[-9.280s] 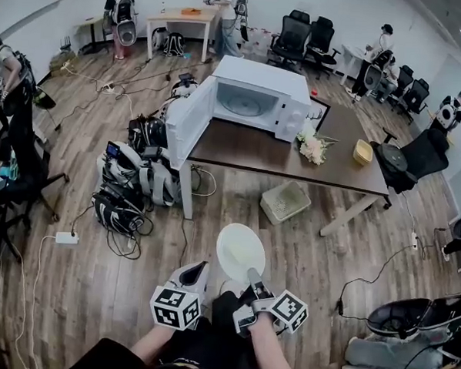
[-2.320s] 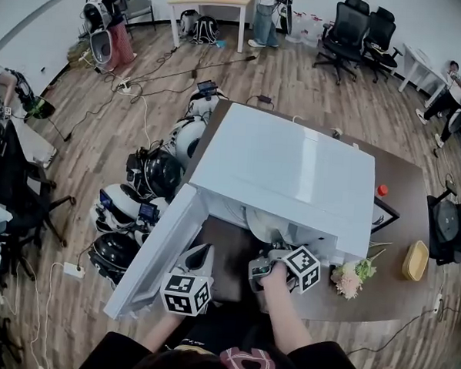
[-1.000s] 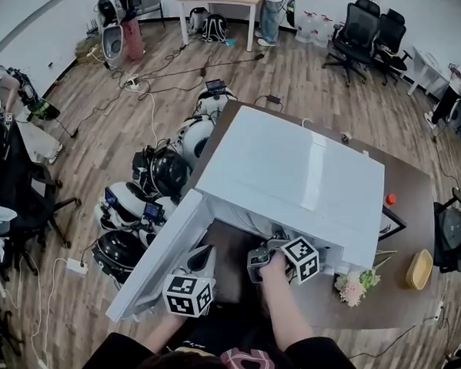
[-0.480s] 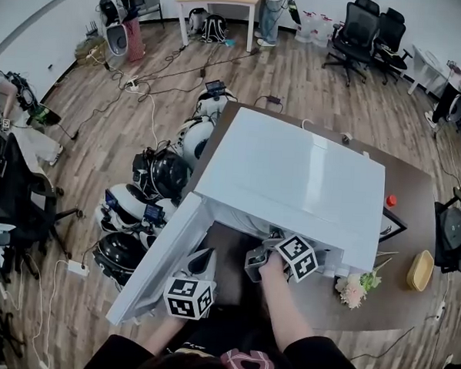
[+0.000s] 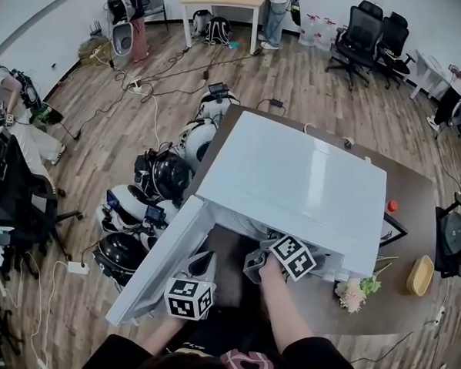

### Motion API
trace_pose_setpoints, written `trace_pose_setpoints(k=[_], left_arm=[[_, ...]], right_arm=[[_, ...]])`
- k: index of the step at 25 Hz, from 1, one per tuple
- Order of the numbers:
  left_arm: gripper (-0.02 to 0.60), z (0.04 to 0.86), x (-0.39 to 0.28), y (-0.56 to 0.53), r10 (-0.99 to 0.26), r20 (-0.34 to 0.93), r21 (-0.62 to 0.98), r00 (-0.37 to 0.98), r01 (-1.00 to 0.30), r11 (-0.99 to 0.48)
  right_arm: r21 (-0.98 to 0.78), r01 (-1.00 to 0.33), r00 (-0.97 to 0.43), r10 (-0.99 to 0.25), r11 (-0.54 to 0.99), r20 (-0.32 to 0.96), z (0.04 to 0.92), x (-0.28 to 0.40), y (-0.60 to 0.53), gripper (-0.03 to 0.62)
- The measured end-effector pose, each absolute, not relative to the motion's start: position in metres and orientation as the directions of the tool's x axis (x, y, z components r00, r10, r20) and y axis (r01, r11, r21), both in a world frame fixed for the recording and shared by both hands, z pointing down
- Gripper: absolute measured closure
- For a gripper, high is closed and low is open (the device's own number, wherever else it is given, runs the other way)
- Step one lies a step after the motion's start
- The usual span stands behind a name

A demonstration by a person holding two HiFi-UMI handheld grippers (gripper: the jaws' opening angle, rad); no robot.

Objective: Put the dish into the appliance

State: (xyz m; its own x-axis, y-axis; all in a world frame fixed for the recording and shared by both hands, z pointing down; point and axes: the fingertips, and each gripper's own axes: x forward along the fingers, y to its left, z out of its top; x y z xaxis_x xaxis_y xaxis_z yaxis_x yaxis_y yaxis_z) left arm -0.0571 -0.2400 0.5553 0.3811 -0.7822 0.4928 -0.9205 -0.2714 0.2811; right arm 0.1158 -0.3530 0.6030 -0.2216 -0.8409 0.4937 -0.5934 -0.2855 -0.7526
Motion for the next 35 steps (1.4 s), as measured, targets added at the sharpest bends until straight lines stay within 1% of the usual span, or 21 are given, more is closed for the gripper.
trace_pose_setpoints(k=[3,8,14,21,25,35], left_arm=[[0.572,0.556,-0.057,-0.241,-0.783,0.494,0.278,0.377,-0.922,-0.268],[0.572,0.556,-0.055,-0.242,-0.782,0.492,0.273,0.383,-0.921,-0.279],[0.572,0.556,-0.055,-0.242,-0.782,0.492,0.268,0.382,-0.922,-0.281],[0.572,0.557,-0.054,-0.241,-0.780,0.495,0.266,0.383,-0.921,-0.284],[0.572,0.556,-0.053,-0.241,-0.779,0.492,0.262,0.387,-0.920,-0.291],[0.572,0.552,-0.048,-0.241,-0.779,0.484,0.262,0.398,-0.916,-0.305]], right_arm=[[-0.724,-0.648,-0.234,-0.842,-0.238,0.487,0.601,0.114,-0.357,0.540],[-0.700,-0.677,-0.231,-0.836,-0.229,0.497,0.601,0.113,-0.357,0.532],[-0.680,-0.710,-0.248,-0.839,-0.183,0.485,0.596,0.107,-0.356,0.461],[-0.605,-0.784,-0.254,-0.817,-0.139,0.518,0.596,0.105,-0.350,0.410],[-0.559,-0.822,-0.249,-0.812,-0.111,0.528,0.594,0.107,-0.348,0.355],[-0.559,-0.827,-0.277,-0.815,-0.067,0.508,0.590,0.109,-0.341,0.318]])
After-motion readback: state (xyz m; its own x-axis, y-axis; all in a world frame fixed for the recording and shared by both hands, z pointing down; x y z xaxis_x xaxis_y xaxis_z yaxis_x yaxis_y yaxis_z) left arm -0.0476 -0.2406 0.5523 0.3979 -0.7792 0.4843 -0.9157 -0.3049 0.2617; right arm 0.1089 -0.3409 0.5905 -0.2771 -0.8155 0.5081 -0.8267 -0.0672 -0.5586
